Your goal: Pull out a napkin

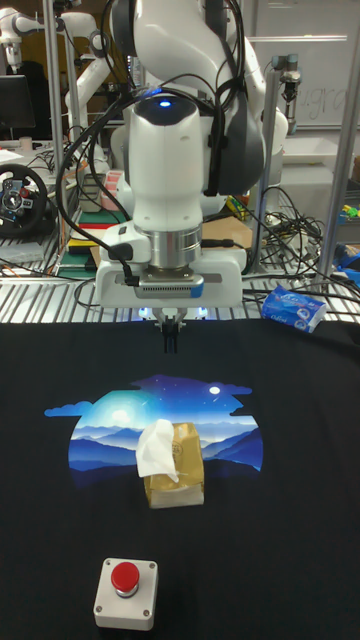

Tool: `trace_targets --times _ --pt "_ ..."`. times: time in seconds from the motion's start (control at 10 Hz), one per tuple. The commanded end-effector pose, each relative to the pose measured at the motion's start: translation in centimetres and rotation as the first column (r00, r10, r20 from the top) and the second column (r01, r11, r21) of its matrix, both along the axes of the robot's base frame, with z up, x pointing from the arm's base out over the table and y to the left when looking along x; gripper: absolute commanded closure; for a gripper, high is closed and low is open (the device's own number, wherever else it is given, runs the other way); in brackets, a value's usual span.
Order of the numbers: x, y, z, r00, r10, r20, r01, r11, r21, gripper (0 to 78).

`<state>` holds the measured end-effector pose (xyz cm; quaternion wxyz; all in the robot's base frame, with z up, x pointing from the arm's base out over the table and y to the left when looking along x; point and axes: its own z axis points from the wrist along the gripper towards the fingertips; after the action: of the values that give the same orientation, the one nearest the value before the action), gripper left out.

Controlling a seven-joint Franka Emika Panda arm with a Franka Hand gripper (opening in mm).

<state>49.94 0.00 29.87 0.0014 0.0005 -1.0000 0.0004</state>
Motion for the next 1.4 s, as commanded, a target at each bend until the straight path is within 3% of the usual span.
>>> trace_targets --times 0.1,0.2,0.3,0.7,1.0,1.1,1.4 --pt "0.0 0.0 0.0 1.0 0.005 0.015 -0.007 0.991 0.134 77.6" --pt "-0.01 0.06 0.04 1.0 0.015 0.016 -0.017 0.997 0.076 77.6" --pt "-0.04 0.15 0.08 1.0 0.021 0.015 -0.022 0.999 0.05 77.6" --pt "-0.04 0.16 0.08 1.0 0.011 -0.01 -0.01 0.999 0.051 77.6" --pt "-0.01 0.16 0.09 1.0 -0.017 -0.011 0.017 0.999 0.037 77.6" --pt "0.04 0.17 0.1 1.0 -0.027 -0.01 0.027 1.0 0.012 77.6" --pt "0.62 0.19 0.27 1.0 -0.026 -0.014 0.026 0.999 0.021 77.6"
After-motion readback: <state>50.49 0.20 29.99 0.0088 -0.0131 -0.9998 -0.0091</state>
